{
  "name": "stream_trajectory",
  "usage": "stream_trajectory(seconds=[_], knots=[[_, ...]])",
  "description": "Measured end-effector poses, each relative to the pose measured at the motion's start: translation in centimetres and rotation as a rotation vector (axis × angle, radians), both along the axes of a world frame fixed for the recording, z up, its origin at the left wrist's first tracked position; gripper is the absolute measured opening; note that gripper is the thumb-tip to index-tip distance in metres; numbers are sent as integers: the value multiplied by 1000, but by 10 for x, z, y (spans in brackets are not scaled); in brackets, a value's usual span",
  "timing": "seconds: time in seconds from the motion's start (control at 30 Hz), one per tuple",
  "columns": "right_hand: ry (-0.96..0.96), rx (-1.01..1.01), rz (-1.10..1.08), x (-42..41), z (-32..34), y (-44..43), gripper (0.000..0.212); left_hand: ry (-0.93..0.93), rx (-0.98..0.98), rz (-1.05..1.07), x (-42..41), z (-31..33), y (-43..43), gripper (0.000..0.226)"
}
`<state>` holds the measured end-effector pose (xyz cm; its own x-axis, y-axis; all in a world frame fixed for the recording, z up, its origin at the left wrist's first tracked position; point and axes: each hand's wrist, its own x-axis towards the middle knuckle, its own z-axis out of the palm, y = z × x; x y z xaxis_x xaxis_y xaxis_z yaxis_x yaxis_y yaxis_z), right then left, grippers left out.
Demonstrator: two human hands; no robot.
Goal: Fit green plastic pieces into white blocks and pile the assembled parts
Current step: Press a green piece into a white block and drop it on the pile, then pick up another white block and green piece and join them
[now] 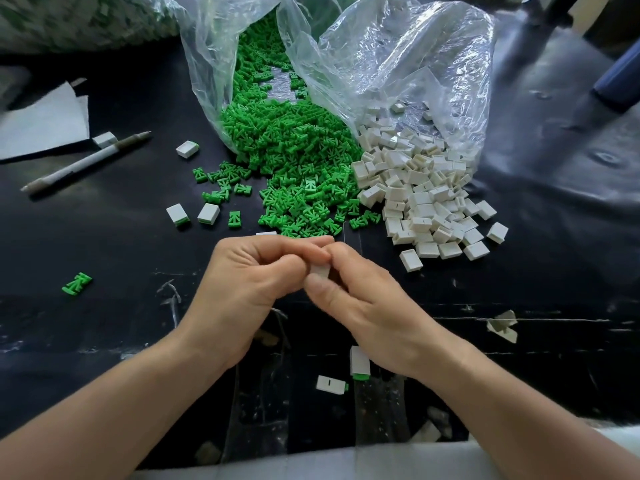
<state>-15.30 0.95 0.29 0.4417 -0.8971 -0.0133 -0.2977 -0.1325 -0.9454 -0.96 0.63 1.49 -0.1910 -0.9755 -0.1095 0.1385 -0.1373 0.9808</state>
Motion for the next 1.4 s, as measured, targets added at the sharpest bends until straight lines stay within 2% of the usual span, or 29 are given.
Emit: stream_trajectory(seconds=[0.03, 0.13, 0.27, 0.33, 0.43, 0.53, 0.63, 0.7, 0.8, 0.9, 1.13, 1.23, 1.4], knots=[[-8, -3, 9, 0, 2, -1, 8, 20, 5, 6, 0, 1, -1, 37], [-78, 56, 15, -3, 8, -3, 30, 63, 10, -10, 2, 3, -2, 15], [-86, 153, -10, -9, 8, -5, 56, 12, -34, -77, 4, 4, 0, 30], [-60, 157, -4, -9, 8, -4, 61, 23, -32, -93, 3, 5, 0, 27], [20, 118, -49, -10, 11, -7, 61, 15, -23, -69, 4, 3, -1, 28], [154, -55, -215, -17, 10, -14, 61, -72, -11, 0, 6, 1, -3, 30], [306, -250, -392, -27, 3, -26, 29, -164, -38, -27, 4, 1, 0, 22], [391, -356, -476, -32, 0, -32, 11, -262, -81, -124, 3, 1, 2, 22], [514, -471, -549, -34, -4, -39, 21, -396, -68, -363, 0, 2, 9, 28], [637, -555, -548, -35, -5, -46, 37, -411, -48, -385, 1, 1, 7, 28], [868, -536, -448, -35, -14, -54, 49, -443, -47, -572, 1, 0, 10, 33], [896, -545, -434, -37, -17, -55, 45, -393, -49, -512, 2, 2, 9, 32], [846, -579, -478, -38, -19, -56, 23, -377, -35, -418, 2, 5, 7, 34]])
